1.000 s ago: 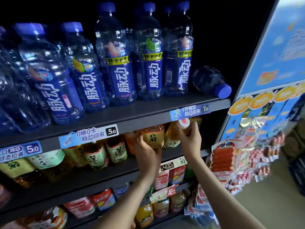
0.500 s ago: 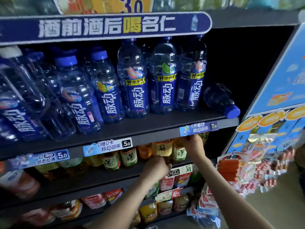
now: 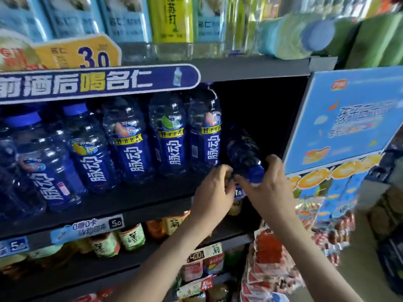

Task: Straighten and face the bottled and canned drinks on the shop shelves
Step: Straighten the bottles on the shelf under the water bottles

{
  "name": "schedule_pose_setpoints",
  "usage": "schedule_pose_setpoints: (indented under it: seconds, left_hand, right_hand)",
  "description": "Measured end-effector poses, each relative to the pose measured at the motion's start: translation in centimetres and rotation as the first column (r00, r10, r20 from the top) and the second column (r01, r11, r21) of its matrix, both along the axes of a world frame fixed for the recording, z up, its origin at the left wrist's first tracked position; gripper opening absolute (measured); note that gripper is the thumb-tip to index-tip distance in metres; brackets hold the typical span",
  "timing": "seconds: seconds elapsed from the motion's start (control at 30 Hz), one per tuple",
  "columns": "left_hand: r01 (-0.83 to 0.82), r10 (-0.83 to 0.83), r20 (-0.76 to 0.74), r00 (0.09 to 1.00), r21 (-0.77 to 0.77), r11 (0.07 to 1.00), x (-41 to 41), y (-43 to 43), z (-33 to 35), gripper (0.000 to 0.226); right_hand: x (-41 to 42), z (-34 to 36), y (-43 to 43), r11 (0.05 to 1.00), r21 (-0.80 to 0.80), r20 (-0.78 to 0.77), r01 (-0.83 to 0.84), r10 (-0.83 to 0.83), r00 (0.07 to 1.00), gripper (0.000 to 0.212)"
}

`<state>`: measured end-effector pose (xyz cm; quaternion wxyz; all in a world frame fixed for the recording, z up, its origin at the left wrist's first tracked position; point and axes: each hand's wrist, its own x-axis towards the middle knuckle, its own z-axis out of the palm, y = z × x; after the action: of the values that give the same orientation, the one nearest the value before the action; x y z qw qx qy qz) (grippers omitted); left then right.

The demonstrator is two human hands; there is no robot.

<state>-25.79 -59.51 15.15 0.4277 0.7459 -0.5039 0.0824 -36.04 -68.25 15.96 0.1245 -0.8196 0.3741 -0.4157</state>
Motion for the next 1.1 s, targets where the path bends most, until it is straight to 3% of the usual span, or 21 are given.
schedule_pose_setpoints:
  seconds: [0.13, 0.2, 0.33, 0.43, 0.53, 0.63, 0.8, 0.9, 1.0, 1.1]
  left_hand:
    - [-0.067, 0.068, 0.033, 0.997, -0.022, 0.997, -0.7, -3.5, 1.4, 0.038]
    - [-0.069, 0.068, 0.025, 0.997, 0.022, 0.997, -1.1, -4.3, 2.0, 0.049]
    - [-0.047, 0.040, 0.052, 0.998, 0.151, 0.987, -1.4, -4.1, 2.0, 0.068]
    - [-0.081, 0.063, 0.091, 0.994, 0.214, 0.974, -1.4, -4.1, 1.4, 0.086]
    - [-0.102, 0.099, 0.113, 0.989, 0.018, 0.995, -2.2, -5.0, 2.3, 0.078]
    - [-0.129, 0.127, -0.022, 0.992, -0.124, 0.984, -3.4, -5.5, 4.9, 0.051]
    - [-0.225, 0.218, -0.062, 0.974, -0.167, 0.960, -3.0, -6.3, 6.8, 0.060]
    - [-0.280, 0.272, -0.090, 0.958, -0.103, 0.954, -2.3, -6.3, 8.2, 0.064]
    - [-0.340, 0.336, -0.185, 0.924, 0.007, 0.940, -1.5, -6.3, 9.3, 0.050]
    - [-0.328, 0.332, -0.185, 0.925, 0.050, 0.943, -1.0, -6.6, 9.3, 0.047]
  right_hand:
    - [0.5, 0.2, -2.6, 0.999, -0.016, -0.201, -0.041, 0.037, 0.979, 0.058]
    - [0.4, 0.3, -3.3, 0.994, 0.018, -0.230, -0.107, 0.108, 0.967, 0.052]
    - [-0.9, 0.7, -4.3, 0.961, 0.094, -0.065, -0.261, 0.268, 0.961, 0.040]
    - [-2.2, 1.8, -4.2, 0.952, 0.044, 0.089, -0.304, 0.299, 0.950, 0.038]
    - [-2.5, 4.2, -3.2, 0.939, -0.191, 0.205, -0.286, 0.323, 0.924, 0.038]
    - [-2.5, 6.7, -3.3, 0.912, -0.269, 0.324, -0.310, 0.389, 0.863, 0.041]
    - [-1.9, 8.6, -5.9, 0.865, -0.076, 0.449, -0.496, 0.474, 0.758, 0.045]
    - [-1.4, 7.5, -7.0, 0.822, 0.045, 0.409, -0.568, 0.503, 0.761, 0.043]
    - [-0.6, 6.1, -7.2, 0.727, 0.171, 0.370, -0.665, 0.578, 0.727, 0.045]
    - [0.2, 5.0, -7.3, 0.701, 0.281, 0.350, -0.656, 0.561, 0.750, 0.048]
